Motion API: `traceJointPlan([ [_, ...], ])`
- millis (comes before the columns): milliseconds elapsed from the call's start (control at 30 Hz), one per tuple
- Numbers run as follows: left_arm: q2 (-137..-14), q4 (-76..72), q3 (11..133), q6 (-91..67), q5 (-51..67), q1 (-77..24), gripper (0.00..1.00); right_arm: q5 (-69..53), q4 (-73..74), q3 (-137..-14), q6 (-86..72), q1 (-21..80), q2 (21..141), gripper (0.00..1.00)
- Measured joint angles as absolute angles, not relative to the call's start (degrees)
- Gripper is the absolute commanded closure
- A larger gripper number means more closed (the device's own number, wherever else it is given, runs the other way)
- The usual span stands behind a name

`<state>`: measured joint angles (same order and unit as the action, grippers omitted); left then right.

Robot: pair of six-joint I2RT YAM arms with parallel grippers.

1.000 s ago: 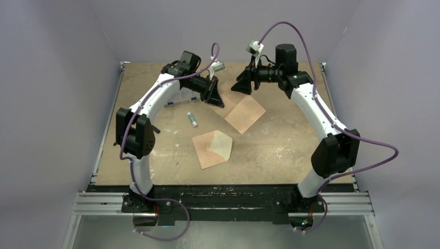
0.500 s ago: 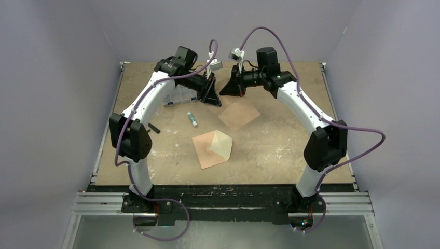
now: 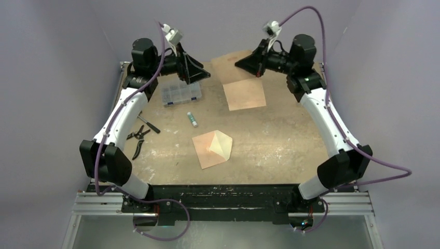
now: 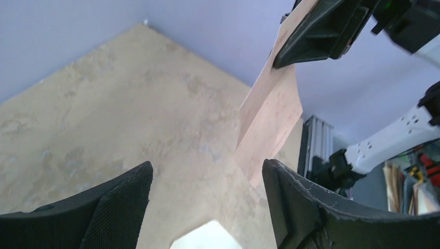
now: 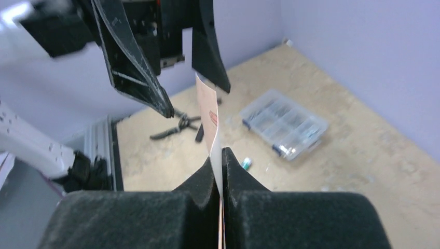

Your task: Place the letter into the envelope and seal it

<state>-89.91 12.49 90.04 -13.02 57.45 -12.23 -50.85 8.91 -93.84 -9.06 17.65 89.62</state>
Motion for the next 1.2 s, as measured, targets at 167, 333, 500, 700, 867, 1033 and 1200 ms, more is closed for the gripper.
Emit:
traceJointPlan([
  [167, -91.0, -23.0, 82.9, -43.0, 59.2, -12.5, 0.23, -45.2, -6.8, -91.3, -23.1, 16.0, 84.2, 1.00],
  [333, -98.6, -57.8, 81.6, -72.6, 59.8, -13.9, 0.25, -39.1, -19.6, -91.2, -36.9, 16.6, 84.5, 1.00],
  [500, -102.8, -74.3, 81.6, -88.1, 57.6, -15.7, 0.35, -36.5, -24.9, -91.1, -44.0, 17.4, 87.0, 1.00],
  [700, -102.0, -70.9, 81.2, -86.0, 56.6, -19.8, 0.71, -33.1, -26.2, -90.7, -47.3, 17.6, 88.0, 1.00],
  [867, -100.2, -59.5, 80.7, -78.2, 55.5, -20.4, 1.00, -32.0, -27.7, -90.2, -48.1, 17.6, 87.4, 1.00],
  [1033, -100.1, -54.0, 80.8, -76.8, 54.2, -19.6, 0.99, -34.5, -27.3, -90.1, -47.3, 17.6, 86.7, 1.00],
  [1200, -100.1, -51.3, 81.4, -76.8, 54.3, -18.5, 0.70, -37.3, -26.6, -89.5, -44.4, 17.3, 85.7, 1.00],
])
